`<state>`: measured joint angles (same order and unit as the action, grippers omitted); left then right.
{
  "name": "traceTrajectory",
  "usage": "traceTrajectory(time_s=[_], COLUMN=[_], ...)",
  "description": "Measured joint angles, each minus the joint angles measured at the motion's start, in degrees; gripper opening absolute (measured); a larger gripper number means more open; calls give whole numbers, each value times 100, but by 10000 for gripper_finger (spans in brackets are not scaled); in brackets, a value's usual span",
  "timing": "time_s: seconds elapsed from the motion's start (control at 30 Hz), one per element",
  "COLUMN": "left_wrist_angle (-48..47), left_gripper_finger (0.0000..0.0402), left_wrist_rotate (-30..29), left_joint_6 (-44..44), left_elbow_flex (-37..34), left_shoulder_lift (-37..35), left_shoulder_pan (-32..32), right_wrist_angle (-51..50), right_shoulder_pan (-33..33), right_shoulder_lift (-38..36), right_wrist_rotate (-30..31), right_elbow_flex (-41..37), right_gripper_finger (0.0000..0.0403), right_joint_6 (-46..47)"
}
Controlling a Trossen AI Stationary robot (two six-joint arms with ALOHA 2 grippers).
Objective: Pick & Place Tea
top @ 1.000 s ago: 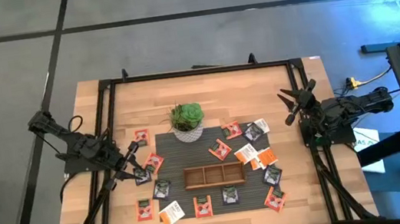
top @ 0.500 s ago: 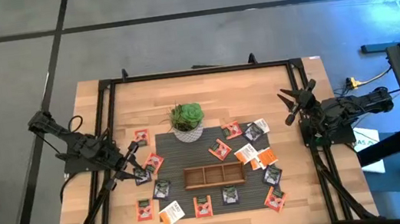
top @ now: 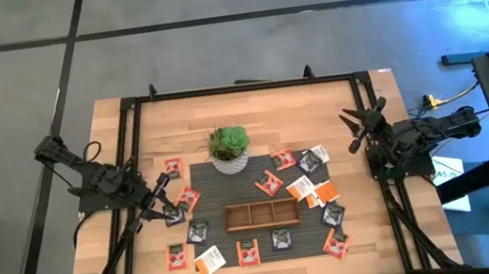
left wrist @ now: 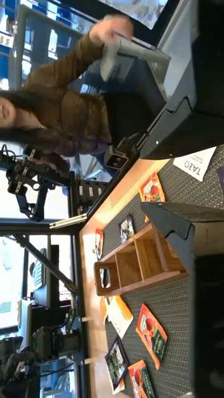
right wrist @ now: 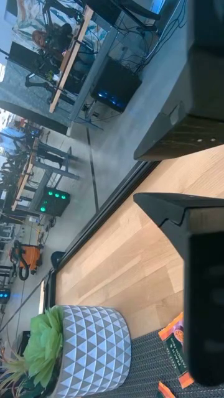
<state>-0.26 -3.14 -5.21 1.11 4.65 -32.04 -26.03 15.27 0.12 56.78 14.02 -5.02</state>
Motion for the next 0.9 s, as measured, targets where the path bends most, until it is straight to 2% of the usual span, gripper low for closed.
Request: traceTrajectory(time_s=[0.53,0.7,0.9], left_wrist_angle=[-1,0,1], left_gripper_finger=[116,116,116], left_wrist_rotate=[-2,-2,-17], left_joint_6=[0,0,218], left_elbow_flex=[0,0,1], left_shoulder_lift=[1,1,1], left_shoulder_pan=[0,0,1], right_wrist_angle=[141,248,220], right_shoulder_pan=[0,-5,-5], right_shoulder_lift=[0,2,2], right_wrist_rotate=[4,160,159], right_elbow_flex=[2,2,2], right_gripper_finger=[97,97,97], right_joint_6=[-16,-686,-816])
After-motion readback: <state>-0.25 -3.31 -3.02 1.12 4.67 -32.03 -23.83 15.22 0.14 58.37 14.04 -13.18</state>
